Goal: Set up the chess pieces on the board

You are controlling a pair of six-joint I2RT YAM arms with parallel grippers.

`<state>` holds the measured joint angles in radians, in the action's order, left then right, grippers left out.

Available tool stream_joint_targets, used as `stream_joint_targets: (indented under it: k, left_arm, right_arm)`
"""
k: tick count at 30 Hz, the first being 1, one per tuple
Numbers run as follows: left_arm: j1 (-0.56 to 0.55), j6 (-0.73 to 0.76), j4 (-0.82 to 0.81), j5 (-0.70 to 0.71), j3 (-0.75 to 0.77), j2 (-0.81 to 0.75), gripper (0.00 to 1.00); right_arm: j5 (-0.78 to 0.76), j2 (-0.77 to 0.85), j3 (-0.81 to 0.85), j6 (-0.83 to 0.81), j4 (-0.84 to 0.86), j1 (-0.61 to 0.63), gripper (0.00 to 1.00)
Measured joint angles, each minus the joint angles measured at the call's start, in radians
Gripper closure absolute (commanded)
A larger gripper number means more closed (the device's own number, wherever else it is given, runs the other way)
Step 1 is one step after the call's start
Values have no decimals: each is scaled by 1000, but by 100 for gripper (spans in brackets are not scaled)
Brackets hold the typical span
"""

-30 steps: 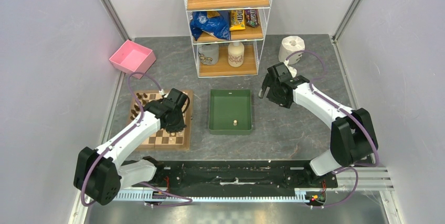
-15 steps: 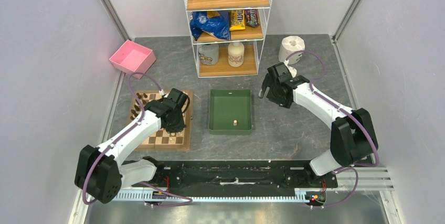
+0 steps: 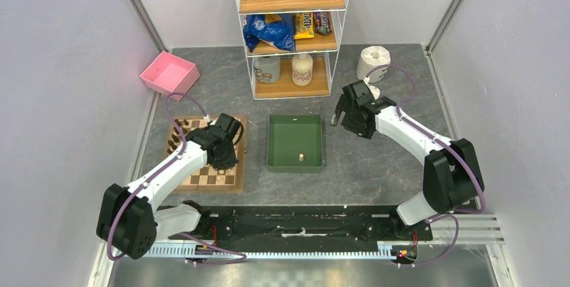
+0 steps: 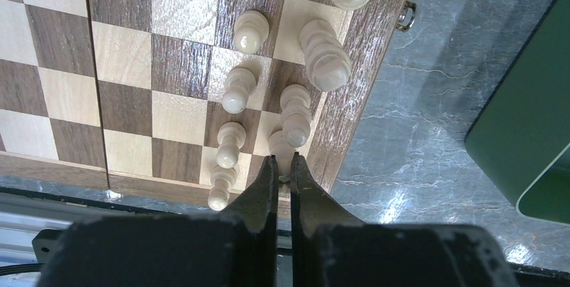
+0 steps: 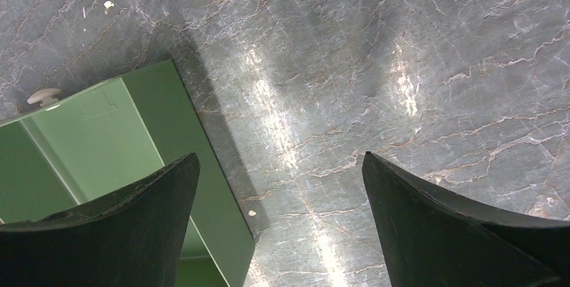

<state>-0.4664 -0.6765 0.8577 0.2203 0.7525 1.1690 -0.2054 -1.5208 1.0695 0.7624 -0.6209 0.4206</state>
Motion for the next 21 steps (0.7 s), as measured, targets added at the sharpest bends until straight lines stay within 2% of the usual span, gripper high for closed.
stream_joint_targets:
  k: [3, 6, 14, 17, 21]
  left_arm:
    - [0, 0, 0, 7, 0, 1, 81]
    - [0, 0, 0, 10, 0, 3, 80]
    - [0, 0, 0, 10, 0, 2, 63]
    - [0, 0, 1, 9, 0, -10, 53]
    - [0, 0, 13, 7, 14, -62, 51]
  right_arm:
    - [3, -1, 0, 0, 0, 0, 1]
    - [3, -2, 0, 0, 0, 0, 1]
    - [3, -5, 0, -1, 0, 0, 1]
    - [3, -6, 0, -2, 0, 0, 1]
    - [3, -6, 0, -3, 0, 0, 1]
